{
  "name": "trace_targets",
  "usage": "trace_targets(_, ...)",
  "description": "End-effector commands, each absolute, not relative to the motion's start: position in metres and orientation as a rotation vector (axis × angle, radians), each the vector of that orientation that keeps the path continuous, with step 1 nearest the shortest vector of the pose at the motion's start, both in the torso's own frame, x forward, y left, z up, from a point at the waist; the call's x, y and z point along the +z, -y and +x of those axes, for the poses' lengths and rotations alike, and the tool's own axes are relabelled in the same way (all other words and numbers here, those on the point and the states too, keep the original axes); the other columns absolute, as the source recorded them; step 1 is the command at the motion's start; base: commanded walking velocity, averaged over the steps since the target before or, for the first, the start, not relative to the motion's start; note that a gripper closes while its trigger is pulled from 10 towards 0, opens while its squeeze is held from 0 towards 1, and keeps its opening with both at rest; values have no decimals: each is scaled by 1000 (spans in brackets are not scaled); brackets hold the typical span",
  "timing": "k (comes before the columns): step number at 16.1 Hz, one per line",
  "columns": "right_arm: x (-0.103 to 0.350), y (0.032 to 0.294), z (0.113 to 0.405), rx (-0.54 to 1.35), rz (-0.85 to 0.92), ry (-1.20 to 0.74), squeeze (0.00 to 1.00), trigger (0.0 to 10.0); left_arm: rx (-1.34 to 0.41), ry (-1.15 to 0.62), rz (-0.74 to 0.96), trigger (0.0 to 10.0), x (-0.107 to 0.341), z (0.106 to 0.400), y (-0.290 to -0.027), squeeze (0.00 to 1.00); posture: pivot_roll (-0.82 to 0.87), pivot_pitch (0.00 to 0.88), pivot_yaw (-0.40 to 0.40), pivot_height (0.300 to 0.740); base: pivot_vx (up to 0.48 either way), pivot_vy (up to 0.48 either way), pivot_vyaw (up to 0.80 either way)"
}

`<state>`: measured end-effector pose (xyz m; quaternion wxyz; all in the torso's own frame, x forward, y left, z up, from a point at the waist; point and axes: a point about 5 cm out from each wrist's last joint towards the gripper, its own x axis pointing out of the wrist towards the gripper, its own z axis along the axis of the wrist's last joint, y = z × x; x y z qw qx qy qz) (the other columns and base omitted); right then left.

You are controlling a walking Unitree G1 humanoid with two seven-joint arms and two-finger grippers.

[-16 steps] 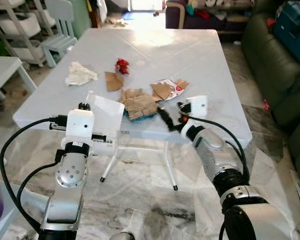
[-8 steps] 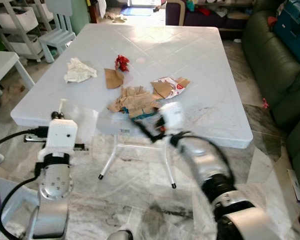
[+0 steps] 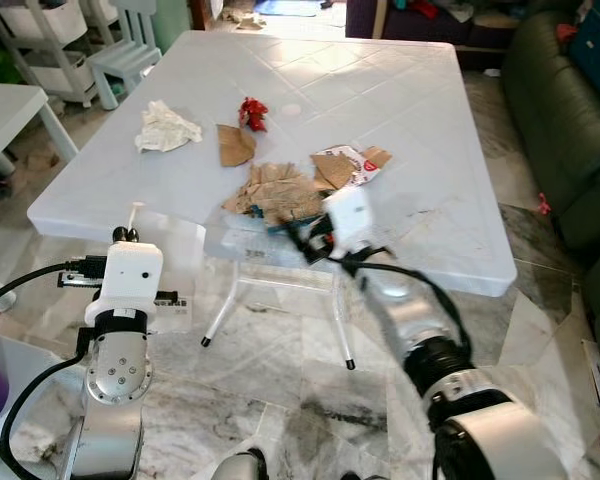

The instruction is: Picking trash to rubbish bin

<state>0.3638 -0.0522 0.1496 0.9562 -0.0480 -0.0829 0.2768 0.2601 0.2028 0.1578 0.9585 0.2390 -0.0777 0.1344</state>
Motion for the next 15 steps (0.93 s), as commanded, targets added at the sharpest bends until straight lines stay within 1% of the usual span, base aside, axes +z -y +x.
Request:
trace_targets(1,150,55,366,521,-115,170,0,10000,272,175,487,10000,163,261,-201,0,142,153,-42,740,0,0,0)
trace_targets(4,145,60,369,507,-96,128,0,10000,268,176,482,10000,161,260,-198,0,141,149,-48,740,0,0,0)
trace_targets(8,140,51,369,541,-38,72,0,10000,273,174,469,10000,161,260,-197,0,152,146,-53,740,0,0,0)
trace_targets(10,132,47,368,536,28,10,0,10000,267,177,463,10000,161,259,-195,0,171,152,-62,740,0,0,0)
trace_targets(14,126,39,367,548,5,-37,0,10000,269,178,451,10000,162,256,-197,0,189,162,-74,740,0,0,0)
trace_targets(15,125,45,370,492,-34,-50,0,10000,255,182,442,10000,162,253,-195,0,204,168,-79,740,0,0,0)
